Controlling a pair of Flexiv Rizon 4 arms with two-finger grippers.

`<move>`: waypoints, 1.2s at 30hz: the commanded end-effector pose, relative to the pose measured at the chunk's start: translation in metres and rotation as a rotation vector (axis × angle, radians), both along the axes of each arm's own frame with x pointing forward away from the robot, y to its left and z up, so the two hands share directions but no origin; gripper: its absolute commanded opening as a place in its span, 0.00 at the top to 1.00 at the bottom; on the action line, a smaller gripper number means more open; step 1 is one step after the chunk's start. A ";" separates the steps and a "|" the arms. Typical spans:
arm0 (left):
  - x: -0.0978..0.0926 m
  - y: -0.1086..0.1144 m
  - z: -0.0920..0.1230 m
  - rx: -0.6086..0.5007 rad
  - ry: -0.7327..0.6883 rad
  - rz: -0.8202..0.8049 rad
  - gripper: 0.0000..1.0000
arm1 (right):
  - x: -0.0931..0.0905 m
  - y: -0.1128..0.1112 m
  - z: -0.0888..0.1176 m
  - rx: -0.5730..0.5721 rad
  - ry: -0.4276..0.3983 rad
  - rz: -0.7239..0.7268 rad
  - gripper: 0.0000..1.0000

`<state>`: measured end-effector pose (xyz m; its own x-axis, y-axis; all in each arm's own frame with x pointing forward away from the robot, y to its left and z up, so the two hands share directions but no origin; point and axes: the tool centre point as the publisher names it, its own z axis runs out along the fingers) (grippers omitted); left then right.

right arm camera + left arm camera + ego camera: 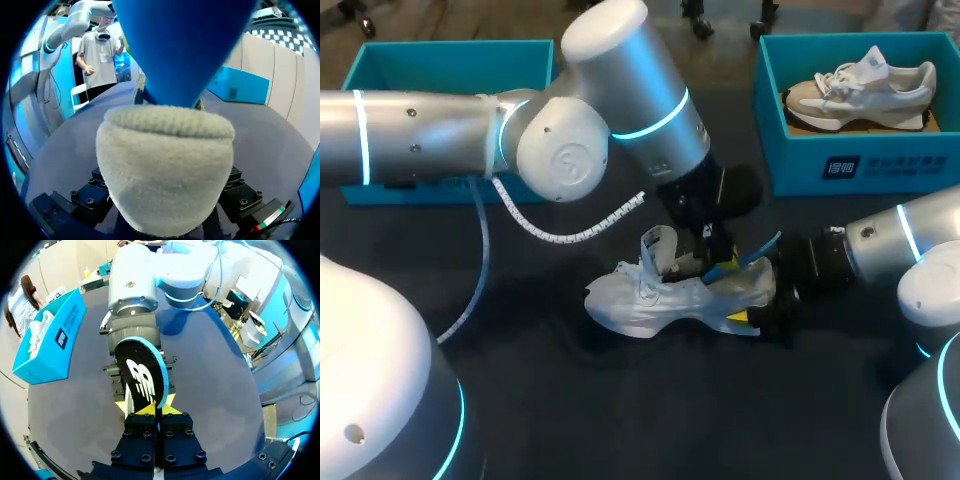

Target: Take the shoe out of the shoebox, open the shoe tongue, remove and reinsert the insole, then place the shoe into the shoebox

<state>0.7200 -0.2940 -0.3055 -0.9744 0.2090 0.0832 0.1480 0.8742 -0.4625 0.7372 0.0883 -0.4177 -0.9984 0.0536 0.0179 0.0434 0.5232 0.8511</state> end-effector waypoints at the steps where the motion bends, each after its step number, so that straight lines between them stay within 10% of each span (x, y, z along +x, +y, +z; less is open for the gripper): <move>1: -0.001 -0.009 0.001 -0.004 0.007 -0.010 1.00 | -0.002 0.004 -0.005 -0.002 -0.002 -0.002 1.00; 9: -0.004 -0.019 -0.003 -0.011 0.011 -0.028 1.00 | -0.002 0.004 -0.005 -0.002 -0.002 -0.002 1.00; 22: -0.010 -0.013 -0.007 -0.024 -0.106 0.039 0.58 | -0.002 0.004 -0.005 -0.002 -0.002 -0.002 1.00; 36: -0.004 -0.009 -0.008 -0.060 -0.226 0.201 0.56 | -0.002 0.004 -0.005 -0.002 -0.002 -0.002 1.00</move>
<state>0.7188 -0.3075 -0.3131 -0.9931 0.0359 -0.1114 0.0856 0.8719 -0.4822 0.7373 0.0883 -0.4178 -0.9984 0.0537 0.0179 0.0434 0.5231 0.8512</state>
